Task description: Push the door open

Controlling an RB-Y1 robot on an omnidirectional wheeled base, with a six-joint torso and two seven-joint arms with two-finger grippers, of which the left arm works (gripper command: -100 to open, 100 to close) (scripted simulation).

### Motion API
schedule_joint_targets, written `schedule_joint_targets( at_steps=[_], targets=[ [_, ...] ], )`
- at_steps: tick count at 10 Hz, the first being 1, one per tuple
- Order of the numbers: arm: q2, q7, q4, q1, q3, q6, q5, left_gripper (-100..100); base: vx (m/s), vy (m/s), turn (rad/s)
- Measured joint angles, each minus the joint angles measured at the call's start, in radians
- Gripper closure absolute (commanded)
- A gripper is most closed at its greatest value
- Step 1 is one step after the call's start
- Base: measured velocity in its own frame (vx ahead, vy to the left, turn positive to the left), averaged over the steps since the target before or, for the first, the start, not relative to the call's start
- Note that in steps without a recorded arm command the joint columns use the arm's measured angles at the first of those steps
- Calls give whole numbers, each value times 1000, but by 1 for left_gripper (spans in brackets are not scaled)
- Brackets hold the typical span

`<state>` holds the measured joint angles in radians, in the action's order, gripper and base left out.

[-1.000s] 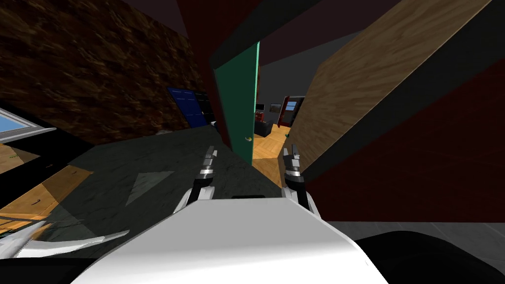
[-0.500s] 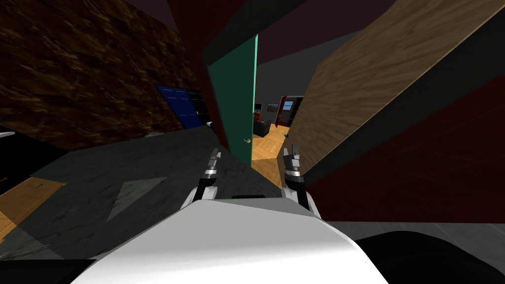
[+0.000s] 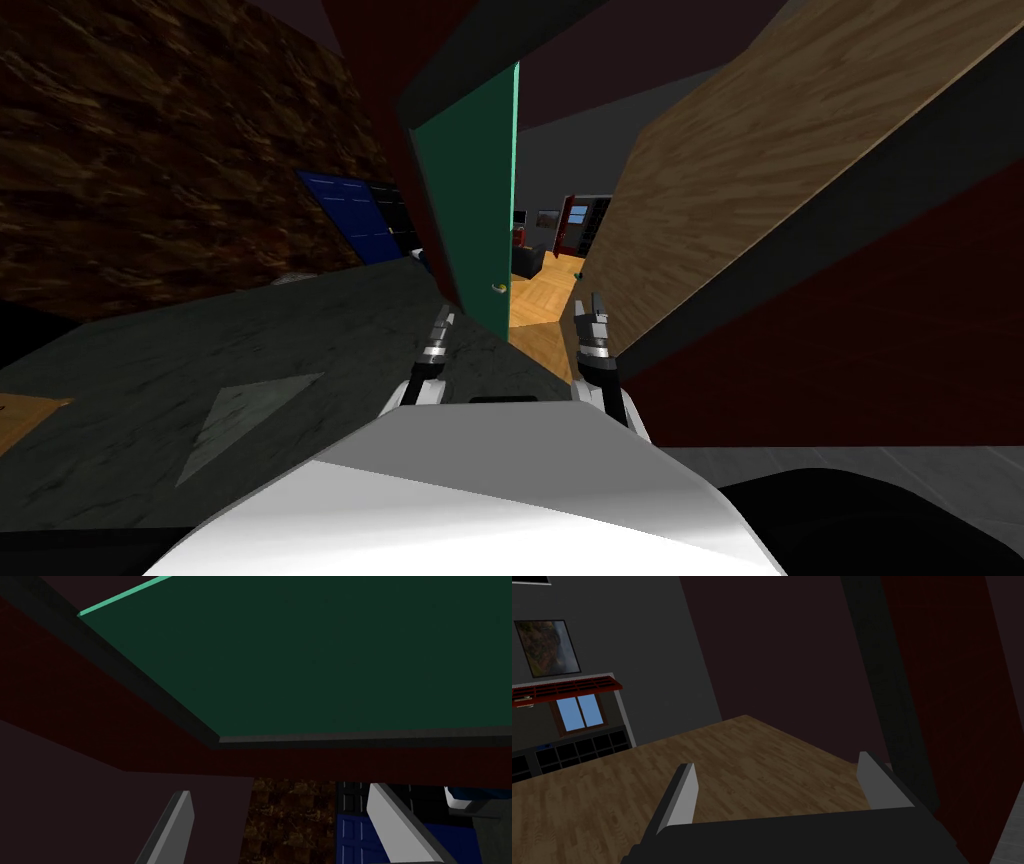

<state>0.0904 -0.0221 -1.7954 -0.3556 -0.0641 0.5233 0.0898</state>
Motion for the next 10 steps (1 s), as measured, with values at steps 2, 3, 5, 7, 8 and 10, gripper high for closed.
schedule_joint_targets(
  at_steps=[2,3,5,7,8,10],
  targets=[
    [3,6,44,15,-12,10,-1,-100,94,58,-81],
    [4,10,72,20,-17,21,-2,-100,95,49,-89],
    [5,16,119,35,-30,33,-3,-100,88,60,-89],
    [7,23,157,47,-43,39,-4,-100,90,53,-101],
    [6,26,185,60,-48,43,-5,-100,87,43,-95],
    [4,31,230,71,-62,55,-5,-100,81,60,-88]
  ],
)
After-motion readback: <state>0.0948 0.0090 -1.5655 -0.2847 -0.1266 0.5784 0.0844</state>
